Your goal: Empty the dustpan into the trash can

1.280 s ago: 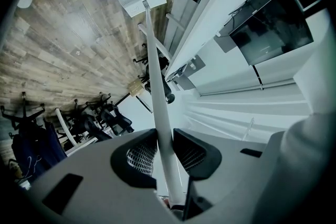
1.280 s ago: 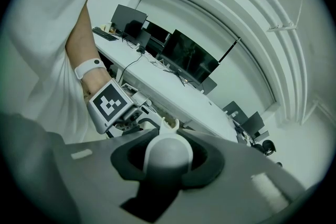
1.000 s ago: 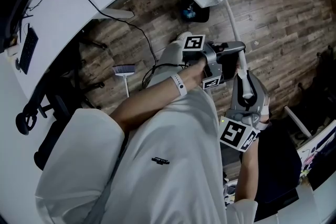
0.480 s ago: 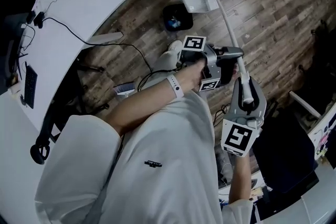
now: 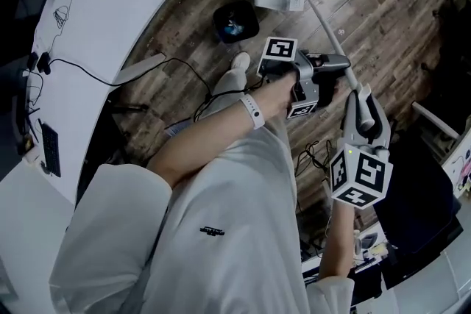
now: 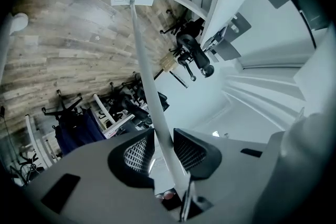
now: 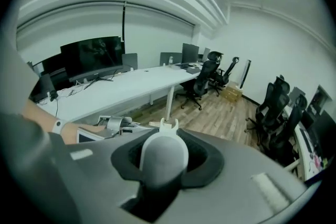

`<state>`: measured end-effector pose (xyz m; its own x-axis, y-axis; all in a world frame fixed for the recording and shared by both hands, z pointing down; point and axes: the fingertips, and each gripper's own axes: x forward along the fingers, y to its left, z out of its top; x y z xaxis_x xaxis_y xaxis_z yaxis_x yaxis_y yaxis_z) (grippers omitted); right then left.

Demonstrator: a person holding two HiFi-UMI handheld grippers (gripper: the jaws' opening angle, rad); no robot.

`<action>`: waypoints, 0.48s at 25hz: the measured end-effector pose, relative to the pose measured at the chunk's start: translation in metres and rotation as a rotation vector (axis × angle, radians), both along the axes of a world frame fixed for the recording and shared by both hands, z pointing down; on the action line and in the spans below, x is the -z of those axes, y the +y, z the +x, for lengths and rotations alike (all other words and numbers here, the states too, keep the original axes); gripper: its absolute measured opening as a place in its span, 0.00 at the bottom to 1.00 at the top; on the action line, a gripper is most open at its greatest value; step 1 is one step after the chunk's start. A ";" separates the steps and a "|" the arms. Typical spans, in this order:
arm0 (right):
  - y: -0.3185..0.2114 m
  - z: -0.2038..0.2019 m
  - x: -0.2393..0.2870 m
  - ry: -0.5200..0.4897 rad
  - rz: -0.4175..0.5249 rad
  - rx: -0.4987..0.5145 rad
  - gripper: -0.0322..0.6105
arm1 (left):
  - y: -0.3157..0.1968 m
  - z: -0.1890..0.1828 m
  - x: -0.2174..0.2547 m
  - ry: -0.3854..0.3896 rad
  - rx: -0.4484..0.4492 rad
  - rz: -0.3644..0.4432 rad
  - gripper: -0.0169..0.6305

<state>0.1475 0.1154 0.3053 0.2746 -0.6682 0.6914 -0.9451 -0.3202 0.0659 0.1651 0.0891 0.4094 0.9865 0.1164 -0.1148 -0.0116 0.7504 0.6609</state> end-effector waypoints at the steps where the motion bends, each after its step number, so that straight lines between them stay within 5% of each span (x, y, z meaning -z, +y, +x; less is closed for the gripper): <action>1: 0.000 0.006 -0.003 -0.013 -0.002 -0.029 0.23 | -0.001 0.000 -0.003 -0.003 -0.005 0.005 0.19; 12: -0.020 0.049 -0.054 -0.114 -0.067 -0.172 0.23 | -0.017 -0.036 -0.056 -0.132 -0.116 0.174 0.10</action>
